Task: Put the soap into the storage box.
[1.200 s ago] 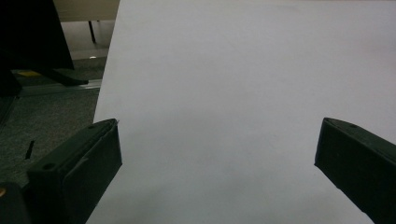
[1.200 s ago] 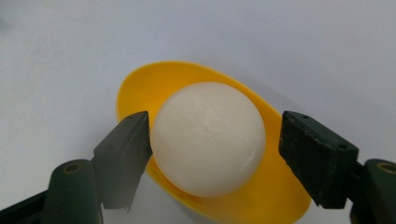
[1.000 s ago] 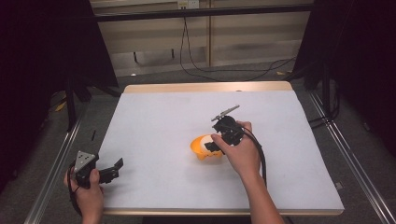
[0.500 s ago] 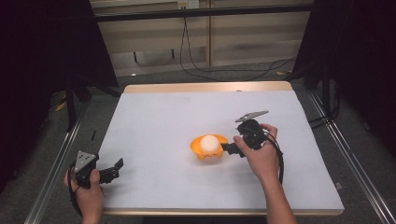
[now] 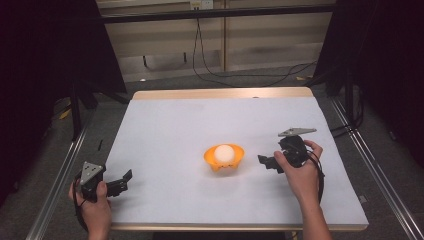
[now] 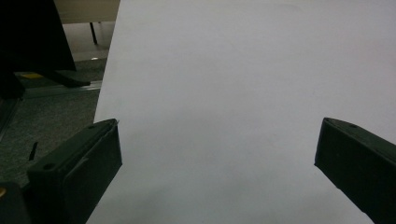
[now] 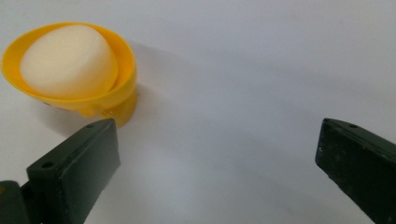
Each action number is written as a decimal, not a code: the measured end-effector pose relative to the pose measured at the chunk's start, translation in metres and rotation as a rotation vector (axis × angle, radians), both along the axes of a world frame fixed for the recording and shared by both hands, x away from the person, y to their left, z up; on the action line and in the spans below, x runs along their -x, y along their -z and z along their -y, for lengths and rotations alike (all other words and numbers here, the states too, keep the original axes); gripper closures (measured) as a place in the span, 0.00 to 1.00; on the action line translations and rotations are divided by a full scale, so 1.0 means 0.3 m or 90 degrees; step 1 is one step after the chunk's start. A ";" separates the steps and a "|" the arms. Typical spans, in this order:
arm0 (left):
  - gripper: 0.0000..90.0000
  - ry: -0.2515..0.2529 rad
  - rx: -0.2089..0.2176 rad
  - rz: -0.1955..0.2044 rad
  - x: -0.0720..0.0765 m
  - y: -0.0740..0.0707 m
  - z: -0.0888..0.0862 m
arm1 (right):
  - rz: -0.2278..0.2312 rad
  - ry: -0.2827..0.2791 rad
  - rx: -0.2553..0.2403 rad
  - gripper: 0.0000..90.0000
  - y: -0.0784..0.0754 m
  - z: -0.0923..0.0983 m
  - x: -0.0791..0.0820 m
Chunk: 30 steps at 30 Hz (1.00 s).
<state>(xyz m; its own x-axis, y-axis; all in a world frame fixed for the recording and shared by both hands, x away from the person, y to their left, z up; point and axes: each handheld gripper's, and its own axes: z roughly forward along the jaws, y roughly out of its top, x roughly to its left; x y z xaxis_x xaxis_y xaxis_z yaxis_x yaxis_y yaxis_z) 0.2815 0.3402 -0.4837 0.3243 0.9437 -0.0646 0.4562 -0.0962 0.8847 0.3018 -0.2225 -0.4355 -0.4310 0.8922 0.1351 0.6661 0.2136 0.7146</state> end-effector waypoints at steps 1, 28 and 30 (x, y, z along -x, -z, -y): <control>0.00 -0.001 0.000 0.000 0.000 0.000 0.000 | -0.001 0.002 0.000 0.00 0.003 0.009 0.004; 0.01 -0.001 -0.011 0.006 0.003 0.000 0.006 | 0.029 0.101 -0.044 0.00 0.102 0.323 0.164; 0.01 -0.001 -0.009 0.008 0.004 0.000 0.009 | 0.038 0.112 -0.047 0.00 0.106 0.351 0.181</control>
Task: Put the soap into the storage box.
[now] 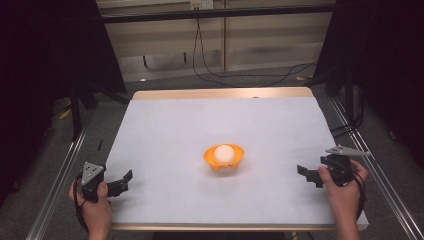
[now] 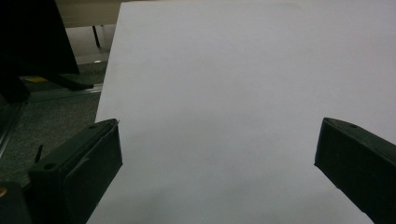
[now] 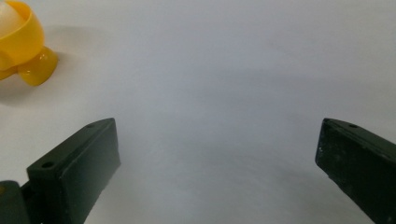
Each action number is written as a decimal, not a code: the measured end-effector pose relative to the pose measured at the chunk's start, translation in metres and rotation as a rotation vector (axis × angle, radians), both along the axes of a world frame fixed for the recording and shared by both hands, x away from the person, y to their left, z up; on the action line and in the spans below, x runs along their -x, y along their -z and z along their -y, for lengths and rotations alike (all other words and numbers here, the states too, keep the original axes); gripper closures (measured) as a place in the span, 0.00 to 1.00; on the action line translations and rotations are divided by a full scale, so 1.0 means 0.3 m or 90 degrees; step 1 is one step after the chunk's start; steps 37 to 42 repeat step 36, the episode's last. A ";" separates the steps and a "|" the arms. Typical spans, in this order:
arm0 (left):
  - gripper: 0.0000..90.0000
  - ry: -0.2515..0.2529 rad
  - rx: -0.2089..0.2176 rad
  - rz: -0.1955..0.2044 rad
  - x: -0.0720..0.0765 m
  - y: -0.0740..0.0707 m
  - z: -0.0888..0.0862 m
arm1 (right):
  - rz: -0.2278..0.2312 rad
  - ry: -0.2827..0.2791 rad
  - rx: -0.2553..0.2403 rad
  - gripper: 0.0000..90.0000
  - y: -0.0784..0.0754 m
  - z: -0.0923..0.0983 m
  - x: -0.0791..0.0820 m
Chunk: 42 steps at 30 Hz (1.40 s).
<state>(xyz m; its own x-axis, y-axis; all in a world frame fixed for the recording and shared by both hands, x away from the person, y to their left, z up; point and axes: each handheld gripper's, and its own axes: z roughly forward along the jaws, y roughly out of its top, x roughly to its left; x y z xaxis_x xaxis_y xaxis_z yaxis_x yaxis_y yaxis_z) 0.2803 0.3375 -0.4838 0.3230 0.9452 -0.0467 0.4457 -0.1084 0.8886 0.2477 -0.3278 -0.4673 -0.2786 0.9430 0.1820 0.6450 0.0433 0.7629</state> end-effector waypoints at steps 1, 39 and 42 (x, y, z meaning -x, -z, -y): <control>0.01 0.004 -0.005 -0.002 0.000 -0.001 -0.001 | 0.001 0.003 -0.002 0.00 0.002 0.014 0.009; 0.00 0.000 0.006 -0.006 -0.003 -0.001 -0.008 | 0.121 0.137 -0.057 0.00 0.056 0.247 0.226; 0.00 0.000 0.006 -0.006 -0.003 -0.001 -0.008 | 0.121 0.137 -0.057 0.00 0.056 0.247 0.226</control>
